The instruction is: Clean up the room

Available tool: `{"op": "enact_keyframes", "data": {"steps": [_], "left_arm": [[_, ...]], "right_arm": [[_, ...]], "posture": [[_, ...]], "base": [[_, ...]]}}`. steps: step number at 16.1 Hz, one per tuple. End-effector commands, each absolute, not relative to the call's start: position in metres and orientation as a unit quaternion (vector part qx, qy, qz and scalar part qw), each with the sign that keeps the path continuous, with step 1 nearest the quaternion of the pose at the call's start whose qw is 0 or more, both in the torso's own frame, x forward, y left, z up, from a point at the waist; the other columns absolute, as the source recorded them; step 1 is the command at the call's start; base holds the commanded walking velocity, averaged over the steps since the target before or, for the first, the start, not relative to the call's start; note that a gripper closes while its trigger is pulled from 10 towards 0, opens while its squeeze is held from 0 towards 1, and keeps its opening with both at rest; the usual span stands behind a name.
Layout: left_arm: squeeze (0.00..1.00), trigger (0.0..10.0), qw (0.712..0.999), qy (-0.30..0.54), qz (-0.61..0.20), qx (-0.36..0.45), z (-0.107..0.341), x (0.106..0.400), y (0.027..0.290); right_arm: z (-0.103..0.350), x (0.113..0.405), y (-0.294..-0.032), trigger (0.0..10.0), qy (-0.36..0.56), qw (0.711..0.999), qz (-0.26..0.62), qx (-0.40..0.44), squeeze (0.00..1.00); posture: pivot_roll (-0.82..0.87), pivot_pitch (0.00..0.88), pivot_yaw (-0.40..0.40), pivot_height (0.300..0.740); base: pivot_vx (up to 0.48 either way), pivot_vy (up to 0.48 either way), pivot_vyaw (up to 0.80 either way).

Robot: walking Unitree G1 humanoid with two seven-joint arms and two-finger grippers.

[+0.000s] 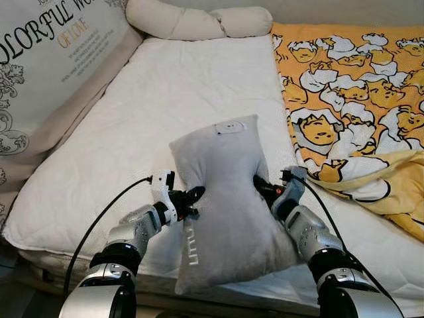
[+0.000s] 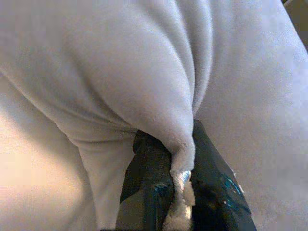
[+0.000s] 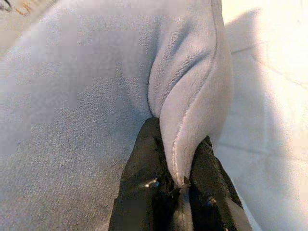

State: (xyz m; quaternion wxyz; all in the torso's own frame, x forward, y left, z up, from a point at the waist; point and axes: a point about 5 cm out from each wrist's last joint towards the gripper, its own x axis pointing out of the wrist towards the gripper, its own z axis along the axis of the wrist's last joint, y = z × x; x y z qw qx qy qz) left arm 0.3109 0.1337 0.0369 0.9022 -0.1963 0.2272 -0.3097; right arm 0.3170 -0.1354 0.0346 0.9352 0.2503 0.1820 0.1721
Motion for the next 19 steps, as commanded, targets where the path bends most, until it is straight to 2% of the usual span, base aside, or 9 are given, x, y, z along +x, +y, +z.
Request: {"op": "enact_keyframes", "data": {"steps": [1,4,8,10,11,12,13,19], "left_arm": [[0.0,0.0,0.914,0.198,-0.318,-0.156,0.05,0.318,0.131],[0.0,0.0,0.931,0.103,-0.333,-0.109,0.092,0.327,0.124],[0.0,0.0,0.948,0.031,-0.312,-0.056,0.126,0.326,0.118],[0.0,0.0,0.952,0.016,-0.305,-0.026,0.137,0.323,0.114],[0.0,0.0,0.951,0.013,-0.31,-0.002,0.139,0.32,0.11],[0.0,4.9,0.956,0.0,-0.294,0.017,0.141,0.318,0.111],[0.0,10.0,0.959,0.017,-0.282,0.005,0.138,0.317,0.112],[0.0,10.0,0.97,0.038,-0.241,0.018,0.134,0.315,0.119]], "right_arm": [[0.063,0.332,-0.13,0.0,0.123,0.936,0.201,0.26,0.0],[0.103,0.339,-0.137,0.0,0.033,0.94,0.191,0.282,0.0],[0.113,0.322,-0.146,0.0,0.011,0.951,0.156,0.268,0.0],[0.116,0.307,-0.142,0.0,0.014,0.962,0.158,0.223,0.0],[0.118,0.303,-0.139,0.7,0.021,0.968,0.15,0.202,0.0],[0.118,0.303,-0.138,10.0,0.027,0.973,0.138,0.185,0.0],[0.119,0.303,-0.138,10.0,0.029,0.974,0.134,0.182,0.0],[0.118,0.301,-0.137,10.0,0.048,0.988,0.106,0.104,0.0]], "posture": [[-0.03,0.0,0.08,0.74],[-0.03,0.0,0.078,0.74],[-0.03,0.0,0.08,0.74],[-0.03,0.0,0.085,0.74],[-0.03,0.0,0.085,0.74],[-0.04,0.0,0.087,0.74],[-0.03,0.0,0.084,0.74],[-0.02,0.0,0.065,0.74]], "base": [[0.0,0.0,0.0],[0.0,0.0,0.0],[0.0,0.0,0.0],[0.0,0.0,0.0],[0.0,0.0,0.0],[0.0,0.0,0.0],[0.0,0.0,0.0],[0.0,0.0,0.0]]}}
